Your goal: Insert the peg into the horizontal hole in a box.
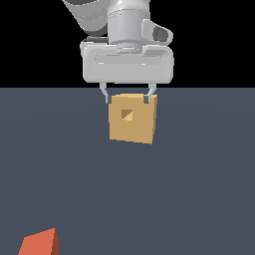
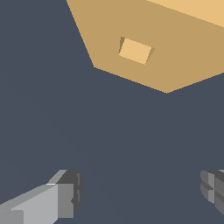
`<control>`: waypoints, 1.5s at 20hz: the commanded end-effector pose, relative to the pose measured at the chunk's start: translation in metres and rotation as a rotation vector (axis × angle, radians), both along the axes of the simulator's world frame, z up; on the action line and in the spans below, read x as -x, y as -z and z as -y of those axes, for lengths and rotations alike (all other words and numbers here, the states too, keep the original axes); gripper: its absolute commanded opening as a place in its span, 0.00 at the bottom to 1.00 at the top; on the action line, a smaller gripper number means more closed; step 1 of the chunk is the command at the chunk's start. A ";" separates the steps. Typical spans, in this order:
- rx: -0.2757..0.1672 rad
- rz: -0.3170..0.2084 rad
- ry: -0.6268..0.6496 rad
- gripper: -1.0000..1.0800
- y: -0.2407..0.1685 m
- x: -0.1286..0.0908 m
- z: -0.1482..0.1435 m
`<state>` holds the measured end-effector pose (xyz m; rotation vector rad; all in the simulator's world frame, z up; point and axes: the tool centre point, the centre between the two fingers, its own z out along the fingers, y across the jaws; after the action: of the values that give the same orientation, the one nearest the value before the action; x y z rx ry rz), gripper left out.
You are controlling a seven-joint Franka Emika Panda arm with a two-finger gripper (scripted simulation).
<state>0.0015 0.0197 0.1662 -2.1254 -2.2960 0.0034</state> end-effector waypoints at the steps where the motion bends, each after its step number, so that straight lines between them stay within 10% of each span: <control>1: 0.000 0.000 0.000 0.96 0.000 0.000 0.000; 14: 0.001 0.002 -0.037 0.96 0.013 0.016 0.044; 30: 0.004 0.006 -0.157 0.96 0.058 0.052 0.191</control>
<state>-0.0478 -0.1557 0.1131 -1.9586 -2.4486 0.0029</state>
